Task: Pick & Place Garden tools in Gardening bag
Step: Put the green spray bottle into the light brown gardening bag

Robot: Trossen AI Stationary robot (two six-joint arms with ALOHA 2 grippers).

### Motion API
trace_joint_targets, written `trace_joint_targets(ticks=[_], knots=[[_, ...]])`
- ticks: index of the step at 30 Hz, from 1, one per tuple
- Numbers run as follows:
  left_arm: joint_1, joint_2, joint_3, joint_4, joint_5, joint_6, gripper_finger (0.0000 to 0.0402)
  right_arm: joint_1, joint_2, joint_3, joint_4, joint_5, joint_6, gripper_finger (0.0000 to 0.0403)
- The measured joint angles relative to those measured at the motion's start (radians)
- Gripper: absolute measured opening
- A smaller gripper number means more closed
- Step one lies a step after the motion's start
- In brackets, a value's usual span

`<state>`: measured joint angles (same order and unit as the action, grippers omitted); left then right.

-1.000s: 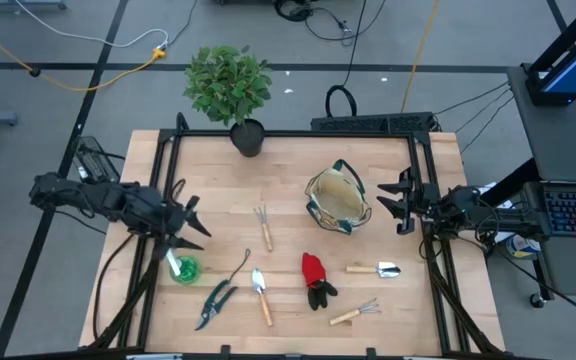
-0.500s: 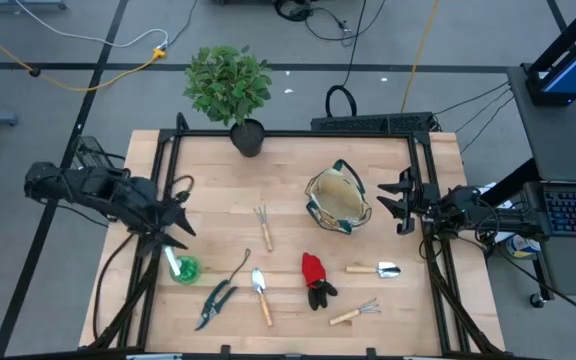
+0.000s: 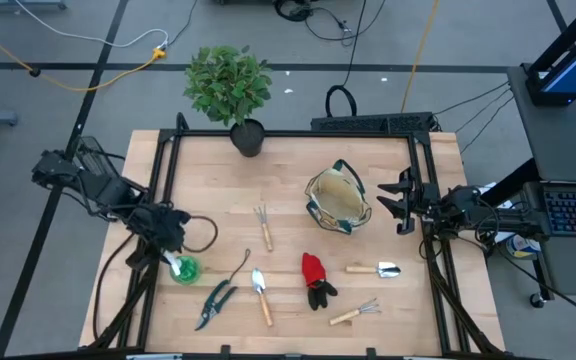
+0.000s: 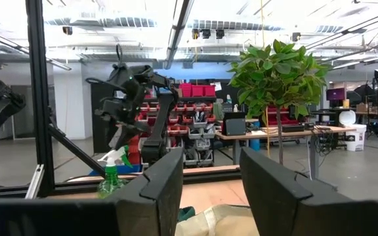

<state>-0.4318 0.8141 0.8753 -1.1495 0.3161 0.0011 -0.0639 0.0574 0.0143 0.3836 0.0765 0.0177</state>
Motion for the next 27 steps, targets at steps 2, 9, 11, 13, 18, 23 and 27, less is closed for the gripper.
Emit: trace_joint_targets(ticks=[2,9,11,13,18,23,27], knots=[[-0.023,0.0,0.0,-0.001,0.0,-0.011,0.0191,0.0,0.0,0.001,0.0,0.0,0.0,0.0145],[-0.094,-0.001,0.0,-0.016,-0.072,-0.005,0.0191,0.0,0.0,0.001,0.001,0.0,-0.002,0.0146],[-0.107,-0.001,0.0,-0.016,-0.122,-0.002,0.0191,0.0,0.0,0.001,0.001,0.0,-0.002,0.0146],[-0.117,-0.001,0.0,-0.016,-0.142,-0.009,0.0191,0.0,0.0,0.001,0.001,0.0,0.001,0.0146],[-0.143,0.004,0.0,-0.016,-0.141,-0.019,0.0191,0.0,0.0,0.001,0.001,0.0,0.008,0.0146],[-0.172,0.024,-0.004,-0.012,-0.165,-0.018,0.0191,0.0,0.0,0.001,0.001,0.0,0.008,0.0146],[-0.192,0.049,-0.025,-0.015,-0.168,-0.023,0.0191,0.0,0.0,0.0,0.002,0.0,0.007,0.0146]])
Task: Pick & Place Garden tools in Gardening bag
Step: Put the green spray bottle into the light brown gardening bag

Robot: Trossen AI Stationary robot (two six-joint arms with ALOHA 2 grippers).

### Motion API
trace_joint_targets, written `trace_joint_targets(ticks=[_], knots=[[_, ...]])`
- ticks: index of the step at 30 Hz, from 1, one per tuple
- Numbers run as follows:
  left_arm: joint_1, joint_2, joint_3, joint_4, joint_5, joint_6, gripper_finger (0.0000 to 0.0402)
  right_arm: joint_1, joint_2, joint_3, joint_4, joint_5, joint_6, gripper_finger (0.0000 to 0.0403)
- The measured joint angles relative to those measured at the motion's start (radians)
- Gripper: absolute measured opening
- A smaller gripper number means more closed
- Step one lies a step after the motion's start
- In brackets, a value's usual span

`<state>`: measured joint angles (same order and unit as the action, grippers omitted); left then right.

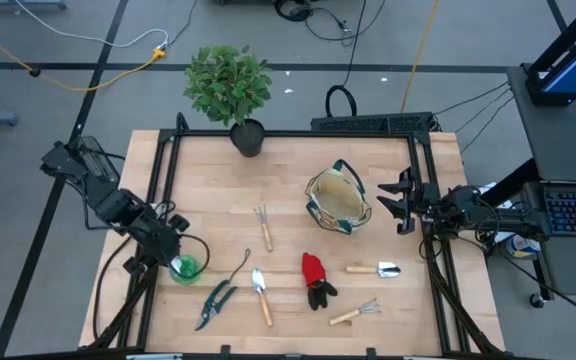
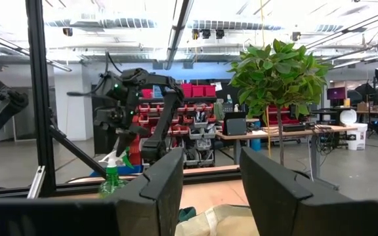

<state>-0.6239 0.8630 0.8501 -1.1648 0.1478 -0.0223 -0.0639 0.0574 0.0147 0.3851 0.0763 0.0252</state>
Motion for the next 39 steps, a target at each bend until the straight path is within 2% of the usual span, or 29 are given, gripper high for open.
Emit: trace_joint_targets(ticks=[8,11,16,19,22,26,31,35,39], knots=[[-0.021,0.028,-0.011,0.015,-0.059,-0.005,0.0181,0.0,0.0,0.0,0.014,0.0,0.015,0.0144],[-0.021,0.029,-0.011,0.016,-0.064,0.014,0.0147,0.0,0.0,0.0,0.014,0.0,0.015,0.0144],[-0.021,0.028,-0.011,0.027,-0.063,0.018,0.0058,0.0,0.0,0.0,0.013,0.0,0.015,0.0144],[-0.021,0.029,-0.011,0.065,-0.067,0.044,0.0051,0.0,0.0,0.0,0.014,0.0,0.015,0.0145],[-0.021,0.029,-0.011,0.194,-0.115,0.092,0.0051,0.0,0.0,0.0,0.015,0.0,0.015,0.0145],[-0.001,0.029,-0.011,0.417,-0.207,0.227,0.0051,0.0,0.0,0.0,0.015,0.0,0.015,0.0146],[0.067,0.029,-0.009,0.655,-0.233,0.508,0.0054,0.0,0.0,0.0,0.015,0.0,0.013,0.0146],[0.156,0.054,0.047,0.702,-0.243,0.696,0.0055,0.0,0.0,-0.001,0.015,0.001,0.013,0.0146],[0.256,0.15,0.14,0.703,-0.282,0.757,0.0056,0.0,0.0,-0.001,0.016,0.001,0.013,0.0146]])
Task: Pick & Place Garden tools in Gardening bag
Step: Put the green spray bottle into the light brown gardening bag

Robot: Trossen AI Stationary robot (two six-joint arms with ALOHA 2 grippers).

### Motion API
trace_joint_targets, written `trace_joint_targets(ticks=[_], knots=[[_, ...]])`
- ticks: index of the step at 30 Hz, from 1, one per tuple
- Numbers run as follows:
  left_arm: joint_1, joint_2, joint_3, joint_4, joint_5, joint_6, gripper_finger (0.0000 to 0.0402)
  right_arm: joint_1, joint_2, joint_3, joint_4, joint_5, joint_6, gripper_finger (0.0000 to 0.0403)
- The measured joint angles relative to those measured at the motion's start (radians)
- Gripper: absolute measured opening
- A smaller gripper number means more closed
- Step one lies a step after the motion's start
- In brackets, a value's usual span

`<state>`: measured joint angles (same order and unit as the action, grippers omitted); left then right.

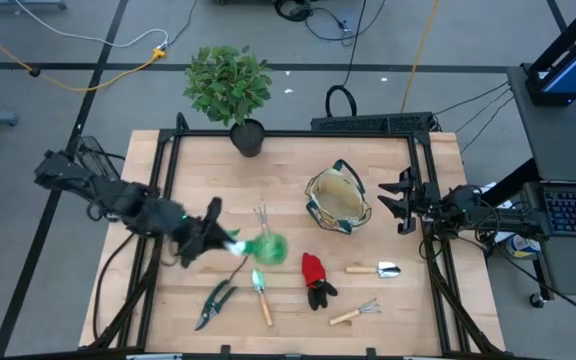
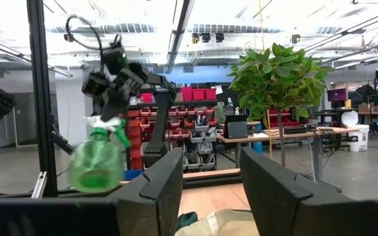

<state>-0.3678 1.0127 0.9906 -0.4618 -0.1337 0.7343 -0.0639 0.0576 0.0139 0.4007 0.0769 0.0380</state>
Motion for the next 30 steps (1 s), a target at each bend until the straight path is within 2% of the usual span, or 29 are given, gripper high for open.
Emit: trace_joint_targets(ticks=[3,7,9,13,16,18,24,27,30], knots=[[0.075,0.099,0.103,0.005,-0.009,-0.015,0.0056,0.0,0.0,0.0,0.0,0.0,0.0,0.0146],[0.167,0.246,0.262,0.008,-0.115,-0.165,0.0057,0.0,0.0,0.0,0.0,0.0,0.0,0.0146],[0.212,0.317,0.351,0.006,-0.13,-0.235,0.0057,0.0,0.0,0.0,0.0,0.0,0.0,0.0146],[0.269,0.46,0.537,-0.027,-0.114,-0.403,0.0057,0.0,0.0,0.0,-0.001,0.0,0.0,0.0146],[0.294,0.552,0.66,-0.103,-0.107,-0.569,0.0058,0.0,0.0,0.0,-0.002,0.0,-0.001,0.0146],[0.313,0.604,0.728,-0.152,-0.106,-0.625,0.0058,0.0,0.0,0.0,-0.007,0.0,-0.006,0.0146],[0.394,0.735,0.877,-0.216,-0.062,-0.72,0.0058,0.0,0.0,0.0,-0.046,0.001,-0.033,0.0146],[0.444,0.797,0.928,-0.287,-0.022,-0.78,0.0058,0.0,0.0,0.0,-0.047,0.001,-0.025,0.0146],[0.493,0.845,0.958,-0.289,-0.001,-0.863,0.0058,0.0,0.0,0.001,-0.049,0.001,-0.025,0.0146]])
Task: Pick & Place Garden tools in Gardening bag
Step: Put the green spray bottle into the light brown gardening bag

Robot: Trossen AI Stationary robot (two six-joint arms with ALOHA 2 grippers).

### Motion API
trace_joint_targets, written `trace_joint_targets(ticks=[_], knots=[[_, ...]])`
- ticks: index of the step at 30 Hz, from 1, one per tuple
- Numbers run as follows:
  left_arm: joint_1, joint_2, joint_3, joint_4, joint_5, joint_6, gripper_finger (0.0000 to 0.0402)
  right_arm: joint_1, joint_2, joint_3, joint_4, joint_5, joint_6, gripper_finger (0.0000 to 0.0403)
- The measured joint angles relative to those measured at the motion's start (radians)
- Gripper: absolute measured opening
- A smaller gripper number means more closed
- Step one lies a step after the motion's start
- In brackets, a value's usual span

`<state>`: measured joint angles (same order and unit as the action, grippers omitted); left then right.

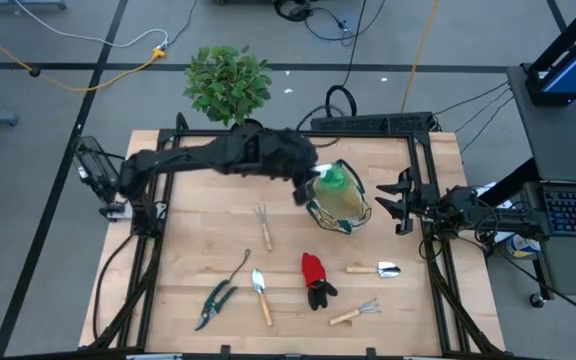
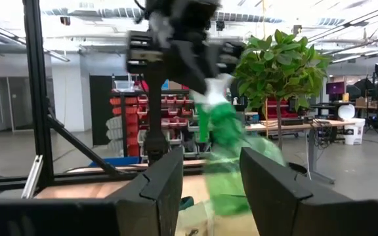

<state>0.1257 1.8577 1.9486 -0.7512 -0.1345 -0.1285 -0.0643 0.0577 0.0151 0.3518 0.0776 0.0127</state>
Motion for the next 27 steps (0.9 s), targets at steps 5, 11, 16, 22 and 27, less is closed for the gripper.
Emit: trace_joint_targets(ticks=[5,11,16,22,27], knots=[[0.057,0.061,0.027,0.02,0.094,-0.122,0.0058,0.0,0.0,0.0,-0.007,0.0,-0.008,0.0146],[0.066,0.097,0.027,-0.013,0.139,-0.131,0.0058,0.0,0.0,0.0,-0.051,0.0,-0.006,0.0146],[0.066,0.095,0.027,-0.04,0.109,-0.121,0.0058,0.0,0.0,0.0,-0.068,0.0,-0.006,0.0146],[0.059,0.079,0.026,-0.046,0.187,-0.136,0.0058,0.0,0.0,0.0,-0.068,0.0,-0.006,0.0146],[0.066,0.083,0.026,-0.099,0.137,-0.138,0.0058,0.0,0.0,0.0,-0.072,0.0,-0.006,0.0146]])
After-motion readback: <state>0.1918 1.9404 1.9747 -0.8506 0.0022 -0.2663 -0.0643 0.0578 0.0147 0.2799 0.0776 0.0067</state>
